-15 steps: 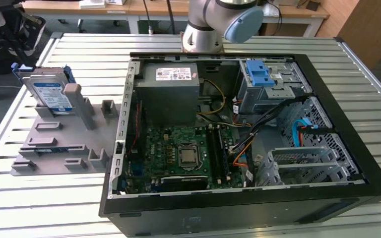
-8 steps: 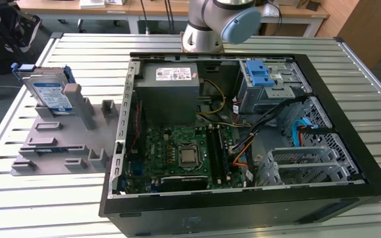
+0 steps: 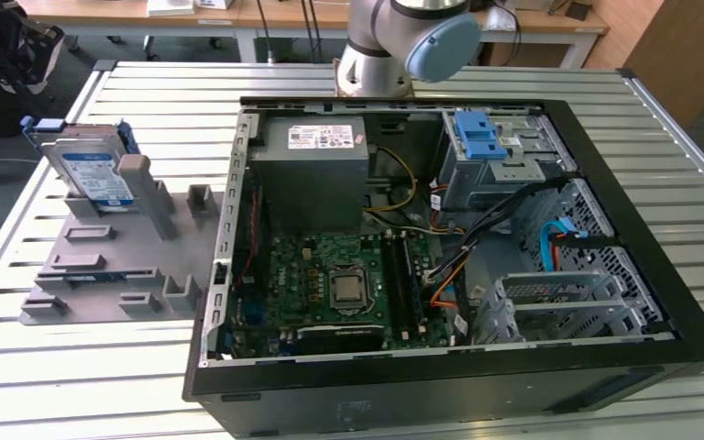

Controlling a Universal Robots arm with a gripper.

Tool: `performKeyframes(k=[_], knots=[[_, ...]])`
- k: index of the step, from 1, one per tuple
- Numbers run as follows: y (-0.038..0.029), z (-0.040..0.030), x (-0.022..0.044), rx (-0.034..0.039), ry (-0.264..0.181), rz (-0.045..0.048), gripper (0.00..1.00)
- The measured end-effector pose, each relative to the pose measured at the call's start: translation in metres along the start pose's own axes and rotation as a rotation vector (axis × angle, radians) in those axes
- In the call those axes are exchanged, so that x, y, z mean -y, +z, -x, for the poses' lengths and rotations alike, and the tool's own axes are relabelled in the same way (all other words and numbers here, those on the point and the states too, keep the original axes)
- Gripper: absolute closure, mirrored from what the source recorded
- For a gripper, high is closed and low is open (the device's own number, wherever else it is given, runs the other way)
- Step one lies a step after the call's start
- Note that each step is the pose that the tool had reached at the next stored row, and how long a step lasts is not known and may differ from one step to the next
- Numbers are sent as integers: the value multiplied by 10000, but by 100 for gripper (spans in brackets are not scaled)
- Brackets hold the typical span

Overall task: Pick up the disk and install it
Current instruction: 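Reach for the disk, then pick up the disk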

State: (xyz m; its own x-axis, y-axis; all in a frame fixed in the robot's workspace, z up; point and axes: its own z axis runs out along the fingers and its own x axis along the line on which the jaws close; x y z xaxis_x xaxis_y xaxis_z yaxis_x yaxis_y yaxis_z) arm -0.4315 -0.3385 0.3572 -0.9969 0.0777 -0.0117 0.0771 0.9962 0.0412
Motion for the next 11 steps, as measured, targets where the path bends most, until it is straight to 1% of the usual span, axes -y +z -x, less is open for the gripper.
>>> performKeyframes(k=[11], knots=[[0,-2,0,0,0,0,89]])
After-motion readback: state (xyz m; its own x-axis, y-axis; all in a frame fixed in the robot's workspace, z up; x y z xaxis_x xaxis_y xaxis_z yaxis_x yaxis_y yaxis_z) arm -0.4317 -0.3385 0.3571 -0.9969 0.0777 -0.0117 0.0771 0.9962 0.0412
